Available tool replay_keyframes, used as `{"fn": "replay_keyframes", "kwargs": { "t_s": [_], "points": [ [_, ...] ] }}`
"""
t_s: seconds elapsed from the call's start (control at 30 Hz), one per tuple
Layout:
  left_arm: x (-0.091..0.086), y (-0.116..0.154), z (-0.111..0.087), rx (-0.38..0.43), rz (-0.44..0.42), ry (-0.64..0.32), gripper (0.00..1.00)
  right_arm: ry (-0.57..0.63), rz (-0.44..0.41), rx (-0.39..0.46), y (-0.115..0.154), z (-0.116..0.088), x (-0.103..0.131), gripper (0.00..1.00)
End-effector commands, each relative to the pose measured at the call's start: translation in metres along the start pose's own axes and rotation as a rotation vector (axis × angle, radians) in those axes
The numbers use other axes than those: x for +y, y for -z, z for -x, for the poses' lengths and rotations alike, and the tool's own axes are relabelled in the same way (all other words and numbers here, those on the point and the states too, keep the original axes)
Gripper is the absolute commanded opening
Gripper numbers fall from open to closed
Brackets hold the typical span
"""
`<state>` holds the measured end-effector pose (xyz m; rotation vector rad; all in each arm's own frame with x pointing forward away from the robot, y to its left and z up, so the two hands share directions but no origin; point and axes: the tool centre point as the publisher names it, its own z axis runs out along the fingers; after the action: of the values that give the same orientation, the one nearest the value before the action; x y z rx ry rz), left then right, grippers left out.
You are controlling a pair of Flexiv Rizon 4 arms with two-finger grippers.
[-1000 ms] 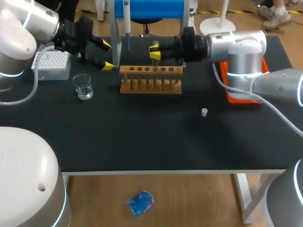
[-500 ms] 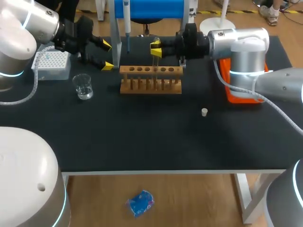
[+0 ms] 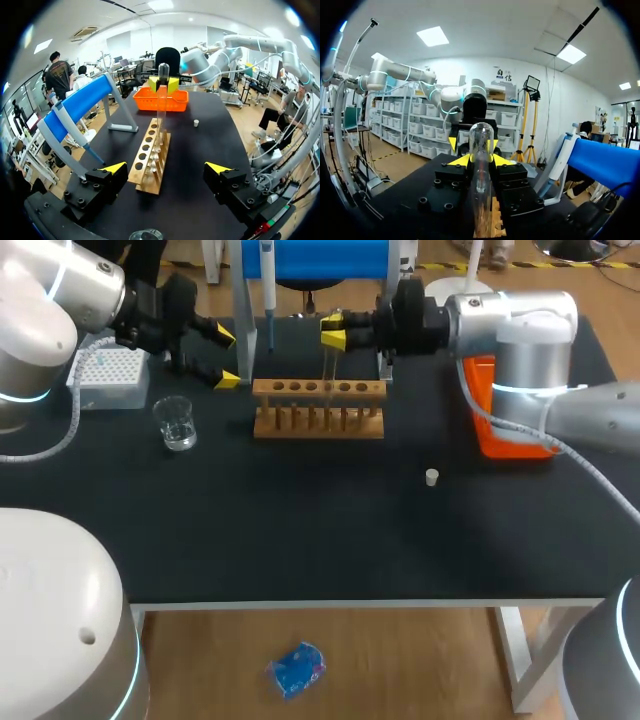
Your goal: Invert the test tube, pick up the pipette, mount the tip to pipette, aspirate from beaker and dispense into the tube, eject the tip, return the pipette, and cap with the stopper.
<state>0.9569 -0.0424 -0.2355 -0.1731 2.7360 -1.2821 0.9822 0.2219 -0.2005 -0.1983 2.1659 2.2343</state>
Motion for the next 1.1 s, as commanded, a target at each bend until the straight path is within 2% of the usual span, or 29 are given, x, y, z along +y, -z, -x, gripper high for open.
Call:
{"fn": "replay_keyframes", "kwargs": {
  "t_s": [0.03,0.17,0.23,0.27,0.33,0.4,0.47,0.9,0.93,0.97,1.0,1.03,1.07,1.1],
  "points": [
    [0.0,0.001,0.001,0.005,0.003,0.001,1.0,-0.034,-0.033,-0.008,0.005,-0.009,0.021,0.0],
    [0.0,0.001,0.001,0.005,0.003,0.001,1.0,-0.159,-0.041,-0.012,0.008,-0.018,0.032,0.0],
    [-0.009,0.008,-0.004,-0.12,-0.01,-0.166,1.0,-0.281,-0.032,-0.003,0.009,-0.025,0.035,0.0],
    [-0.015,0.013,-0.009,-0.157,-0.051,-0.257,1.0,-0.33,-0.032,0.01,0.01,-0.029,0.037,0.0],
    [-0.026,0.018,-0.025,-0.248,-0.057,-0.476,1.0,-0.479,-0.006,0.036,0.012,-0.038,0.039,0.0],
    [-0.032,0.02,-0.032,-0.298,-0.096,-0.512,1.0,-0.652,0.08,0.058,0.013,-0.046,0.042,0.0],
    [-0.034,0.015,-0.032,-0.298,-0.068,-0.472,1.0,-0.742,0.093,0.072,0.015,-0.049,0.049,0.0],
    [-0.034,0.015,-0.032,-0.298,-0.068,-0.472,1.0,-0.742,0.093,0.072,0.015,-0.049,0.049,0.0],
    [-0.038,0.016,-0.035,-0.329,-0.074,-0.528,1.0,-0.742,0.093,0.072,0.015,-0.049,0.049,0.0],
    [-0.04,0.015,-0.037,-0.385,-0.026,-0.628,1.0,-0.779,0.07,0.07,0.016,-0.051,0.048,0.0],
    [-0.041,0.013,-0.041,-0.401,-0.053,-0.694,1.0,-0.836,0.079,0.057,0.016,-0.053,0.049,0.0],
    [-0.043,0.013,-0.044,-0.405,-0.108,-0.708,1.0,-0.909,0.092,0.042,0.015,-0.054,0.051,0.0],
    [-0.044,0.012,-0.047,-0.43,-0.106,-0.781,1.0,-0.934,0.089,0.051,0.015,-0.055,0.053,0.0],
    [-0.045,0.011,-0.053,-0.418,-0.122,-0.836,1.0,-0.979,0.079,0.034,0.015,-0.056,0.055,0.0]
  ]
}}
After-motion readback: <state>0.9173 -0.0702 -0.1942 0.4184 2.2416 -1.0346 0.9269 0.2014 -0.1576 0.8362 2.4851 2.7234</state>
